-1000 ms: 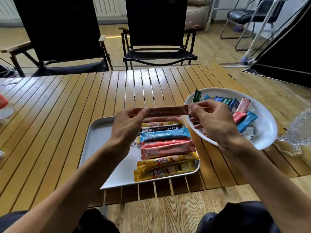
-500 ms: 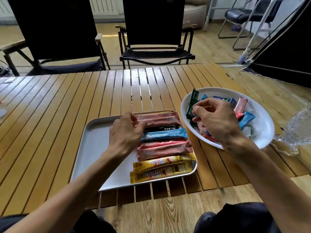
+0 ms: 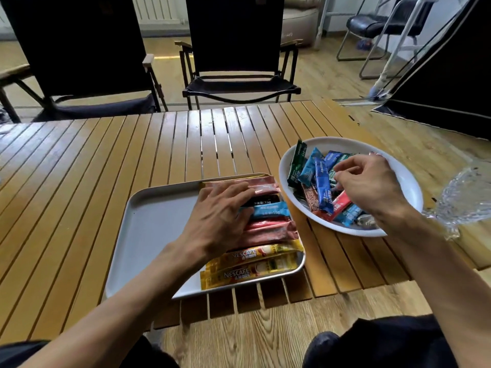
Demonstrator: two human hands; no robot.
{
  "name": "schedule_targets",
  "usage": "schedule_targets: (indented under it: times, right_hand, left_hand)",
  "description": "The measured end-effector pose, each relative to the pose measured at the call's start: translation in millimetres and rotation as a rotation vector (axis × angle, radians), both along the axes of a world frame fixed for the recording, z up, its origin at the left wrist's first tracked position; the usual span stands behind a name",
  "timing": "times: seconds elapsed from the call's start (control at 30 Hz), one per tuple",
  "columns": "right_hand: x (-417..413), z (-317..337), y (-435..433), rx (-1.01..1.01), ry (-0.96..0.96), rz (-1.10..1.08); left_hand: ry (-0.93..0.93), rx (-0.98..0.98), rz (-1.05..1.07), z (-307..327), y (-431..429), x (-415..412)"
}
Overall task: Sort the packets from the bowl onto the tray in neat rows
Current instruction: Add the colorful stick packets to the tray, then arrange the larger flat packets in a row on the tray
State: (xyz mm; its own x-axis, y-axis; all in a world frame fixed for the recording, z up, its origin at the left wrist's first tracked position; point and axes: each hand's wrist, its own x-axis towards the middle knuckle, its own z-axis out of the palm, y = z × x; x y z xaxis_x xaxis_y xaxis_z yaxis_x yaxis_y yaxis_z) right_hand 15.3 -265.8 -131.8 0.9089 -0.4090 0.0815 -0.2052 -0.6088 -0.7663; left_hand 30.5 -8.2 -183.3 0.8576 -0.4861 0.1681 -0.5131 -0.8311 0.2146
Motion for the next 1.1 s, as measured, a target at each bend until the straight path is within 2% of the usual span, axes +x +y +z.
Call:
schedule_targets:
  times: [0.2, 0.27, 0.43, 0.5, 0.6, 0.67, 0.77, 1.0, 1.1]
  right_hand:
    - [-3.3, 7.2, -35.3, -0.182, -0.020, -0.275]
    - [-4.5, 6.9, -47.4, -0.211, 0.060, -0.347]
    - [2.8, -2.5, -57.9, -0.198, 0.208, -0.339]
    - [8.6, -4.8, -56.3, -0.220, 0.246, -0.301]
    - [17.1, -3.2, -50.8, -0.243, 0.277, -0.229]
    - [21.6, -5.0, -50.2, -0.228, 0.282, -0.205]
    - [30.1, -9.8, -55.4, -0.201, 0.248, -0.217]
    - [30.9, -0.9, -68.4, 0.126, 0.041, -0.326]
    - [31.5, -1.6, -65.4, 0.160, -0.175, -0.353]
  left_hand:
    - [0.003, -0.116, 0.001, 5.3, -5.0, -9.6]
    - [-0.002, -0.169, 0.015, 12.0, -22.9, -9.1]
    - [0.054, -0.265, 0.080, 29.4, -97.6, 20.1]
    - [0.074, -0.236, 0.143, 32.1, -124.7, 36.5]
    - [0.011, -0.132, 0.196, 33.4, -153.3, 53.9]
    - [0.055, -0.122, 0.233, 30.7, -165.6, 62.7]
    - [0.099, -0.115, 0.278, 28.3, -175.2, 73.5]
    - [0.254, -0.263, 0.167, 38.0, -174.0, 78.7]
    - [0.291, -0.388, 0.200, 40.2, -170.2, 79.3]
